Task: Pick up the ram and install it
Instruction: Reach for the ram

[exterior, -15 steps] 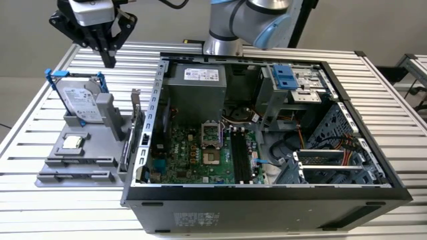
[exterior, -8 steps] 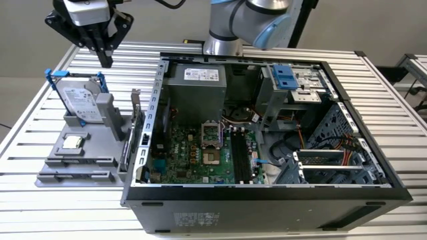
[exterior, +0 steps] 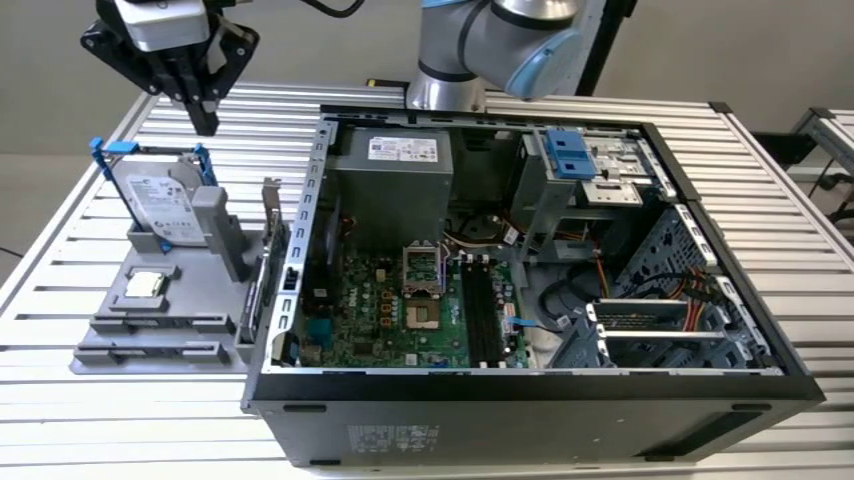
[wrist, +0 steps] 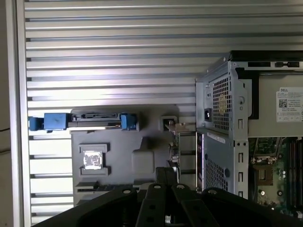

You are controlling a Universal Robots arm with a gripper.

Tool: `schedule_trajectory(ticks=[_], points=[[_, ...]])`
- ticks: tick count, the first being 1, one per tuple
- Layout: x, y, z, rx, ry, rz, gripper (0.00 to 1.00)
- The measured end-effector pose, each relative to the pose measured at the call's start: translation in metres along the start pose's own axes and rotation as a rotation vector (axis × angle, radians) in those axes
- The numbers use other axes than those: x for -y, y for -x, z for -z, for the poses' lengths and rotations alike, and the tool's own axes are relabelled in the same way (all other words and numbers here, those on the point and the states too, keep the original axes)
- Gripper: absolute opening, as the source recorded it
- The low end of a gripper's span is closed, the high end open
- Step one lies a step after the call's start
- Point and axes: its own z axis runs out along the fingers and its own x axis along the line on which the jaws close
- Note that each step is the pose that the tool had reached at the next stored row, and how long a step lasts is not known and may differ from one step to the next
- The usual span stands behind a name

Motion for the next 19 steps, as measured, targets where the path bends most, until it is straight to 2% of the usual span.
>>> schedule_trajectory(ticks=[19], points=[[0.0006, -0.0142, 0.0003, -0.0002, 0.0001, 0.003, 0.0]])
